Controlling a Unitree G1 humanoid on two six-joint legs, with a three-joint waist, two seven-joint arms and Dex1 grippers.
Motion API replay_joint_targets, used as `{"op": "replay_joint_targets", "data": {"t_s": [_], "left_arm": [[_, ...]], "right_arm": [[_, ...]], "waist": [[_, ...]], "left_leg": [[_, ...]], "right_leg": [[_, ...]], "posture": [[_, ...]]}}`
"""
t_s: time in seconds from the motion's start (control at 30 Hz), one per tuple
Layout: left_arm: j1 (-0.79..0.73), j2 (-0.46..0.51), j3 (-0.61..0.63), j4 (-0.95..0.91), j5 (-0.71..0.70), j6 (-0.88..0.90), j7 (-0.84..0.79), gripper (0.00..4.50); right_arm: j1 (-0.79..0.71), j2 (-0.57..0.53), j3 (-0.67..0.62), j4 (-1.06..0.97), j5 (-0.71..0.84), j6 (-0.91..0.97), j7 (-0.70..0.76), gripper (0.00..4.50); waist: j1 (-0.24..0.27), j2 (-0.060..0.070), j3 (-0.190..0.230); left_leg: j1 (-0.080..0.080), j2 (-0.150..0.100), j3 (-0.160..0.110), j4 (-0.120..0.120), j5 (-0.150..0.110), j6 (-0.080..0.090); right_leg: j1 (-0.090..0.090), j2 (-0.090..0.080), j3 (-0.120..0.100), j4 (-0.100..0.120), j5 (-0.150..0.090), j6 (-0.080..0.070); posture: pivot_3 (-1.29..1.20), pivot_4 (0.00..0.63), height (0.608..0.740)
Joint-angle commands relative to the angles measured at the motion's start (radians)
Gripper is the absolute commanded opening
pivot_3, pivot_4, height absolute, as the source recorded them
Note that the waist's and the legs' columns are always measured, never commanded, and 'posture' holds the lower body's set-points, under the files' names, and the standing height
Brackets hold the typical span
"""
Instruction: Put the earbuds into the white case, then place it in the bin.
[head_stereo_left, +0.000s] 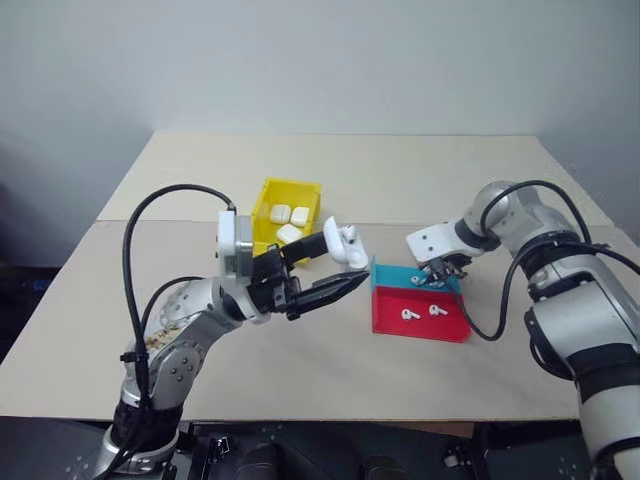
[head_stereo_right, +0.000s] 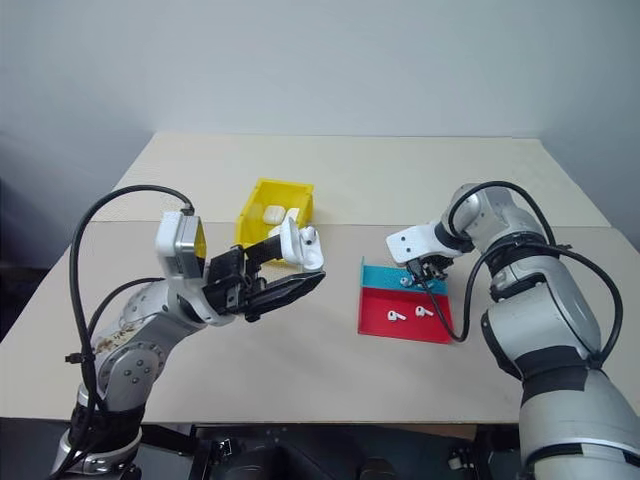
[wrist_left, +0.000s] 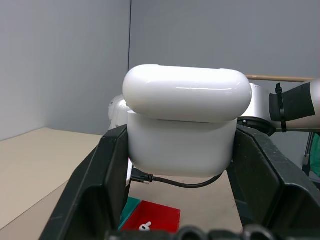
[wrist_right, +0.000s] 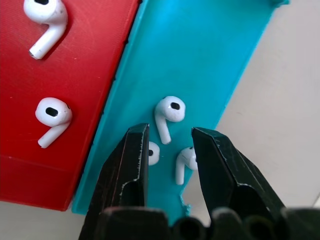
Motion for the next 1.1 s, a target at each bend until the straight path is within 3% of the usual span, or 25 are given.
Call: {"op": "replay_joint_targets", "data": {"t_s": [0.03, 0.87, 0.97, 1.07, 1.1], "left_arm": [[-0.003, 0.003, 0.016, -0.046, -0.006, -0.018, 0.012, 2.81], [0.018, 0.020, 0.021, -0.074, -0.006, -0.020, 0.038, 2.81], [0.022, 0.023, 0.024, -0.079, -0.006, -0.020, 0.041, 2.81], [0.025, 0.025, 0.026, -0.082, -0.006, -0.020, 0.043, 2.81], [0.026, 0.026, 0.026, -0.082, -0.006, -0.020, 0.044, 2.81]], "right_arm": [[-0.028, 0.007, -0.002, 0.014, -0.037, -0.020, -0.052, 1.72], [0.008, 0.045, 0.001, 0.047, -0.107, -0.011, -0.122, 1.72], [0.016, 0.047, 0.000, 0.048, -0.108, -0.010, -0.126, 1.10], [0.023, 0.049, -0.011, 0.049, -0.100, -0.005, -0.119, 0.10], [0.026, 0.050, -0.017, 0.048, -0.093, -0.003, -0.111, 0.01]], "waist": [[-0.001, 0.000, 0.000], [-0.002, 0.000, 0.000], [-0.001, 0.000, 0.000], [-0.002, 0.000, 0.000], [-0.002, 0.000, 0.000]], "left_leg": [[0.000, 0.000, 0.000, 0.000, 0.000, 0.000], [0.000, 0.000, 0.000, -0.001, 0.000, -0.001], [0.000, 0.000, 0.000, -0.001, 0.000, 0.000], [0.001, 0.000, 0.000, -0.001, 0.000, 0.000], [0.001, 0.000, 0.000, -0.001, 0.000, 0.000]], "right_leg": [[0.000, 0.000, 0.000, 0.000, 0.000, 0.000], [-0.001, 0.000, 0.000, 0.001, 0.000, 0.000], [-0.001, 0.000, 0.000, 0.001, 0.000, 0.000], [-0.001, 0.000, 0.000, 0.001, 0.000, 0.000], [0.000, 0.000, 0.000, 0.002, 0.000, 0.000]], "posture": [[0.00, 0.150, 0.740], [0.00, 0.150, 0.740], [0.00, 0.150, 0.740], [0.00, 0.150, 0.740], [0.00, 0.150, 0.740]]}}
